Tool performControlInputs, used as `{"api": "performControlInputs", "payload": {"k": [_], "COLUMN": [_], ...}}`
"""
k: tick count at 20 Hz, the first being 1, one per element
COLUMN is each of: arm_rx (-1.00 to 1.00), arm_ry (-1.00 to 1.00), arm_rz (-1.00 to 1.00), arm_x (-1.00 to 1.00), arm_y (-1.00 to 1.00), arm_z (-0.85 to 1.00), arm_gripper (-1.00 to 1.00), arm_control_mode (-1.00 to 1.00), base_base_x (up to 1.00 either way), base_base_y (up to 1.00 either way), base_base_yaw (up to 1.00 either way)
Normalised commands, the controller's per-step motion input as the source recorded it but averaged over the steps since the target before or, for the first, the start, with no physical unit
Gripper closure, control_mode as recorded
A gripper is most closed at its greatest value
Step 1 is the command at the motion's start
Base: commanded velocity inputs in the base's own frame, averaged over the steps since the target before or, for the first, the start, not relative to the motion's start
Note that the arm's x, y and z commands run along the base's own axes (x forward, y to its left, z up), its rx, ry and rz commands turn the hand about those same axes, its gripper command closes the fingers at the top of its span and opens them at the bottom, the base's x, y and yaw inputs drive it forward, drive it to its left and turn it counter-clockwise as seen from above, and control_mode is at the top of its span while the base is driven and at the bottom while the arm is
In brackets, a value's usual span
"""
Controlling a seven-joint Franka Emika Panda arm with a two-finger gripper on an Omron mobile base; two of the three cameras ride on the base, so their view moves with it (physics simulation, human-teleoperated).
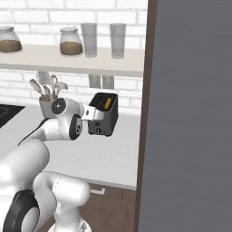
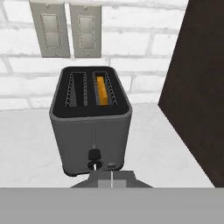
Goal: Start the toaster. Once the lever pops up, take the bread to the plate on the dining counter.
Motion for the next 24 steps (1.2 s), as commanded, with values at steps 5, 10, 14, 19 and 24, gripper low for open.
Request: {"api": "performControlInputs", "payload": {"k": [5,10,14,19,24], "arm_rx": [-0.06,-0.07,-0.06,0.0,0.0], "arm_ry": [0.03,0.02,0.1,0.01,0.0], "arm_rz": [0.0,0.0,0.0,0.0,0.0], "arm_x": [-0.07,0.0,0.06,0.01,0.0], "arm_y": [0.29,0.46,0.51,0.09,0.0], "arm_z": [0.03,0.0,0.0,0.0,0.0], "arm_gripper": [-1.0,-1.0,-1.0,-1.0,-1.0], "arm_control_mode": [-1.0,-1.0,-1.0,-1.0,-1.0], "base_base_x": [0.0,0.0,0.0,0.0,0.0], "base_base_y": [0.0,0.0,0.0,0.0,0.0], "base_base_yaw": [0.0,0.0,0.0,0.0,0.0]}}
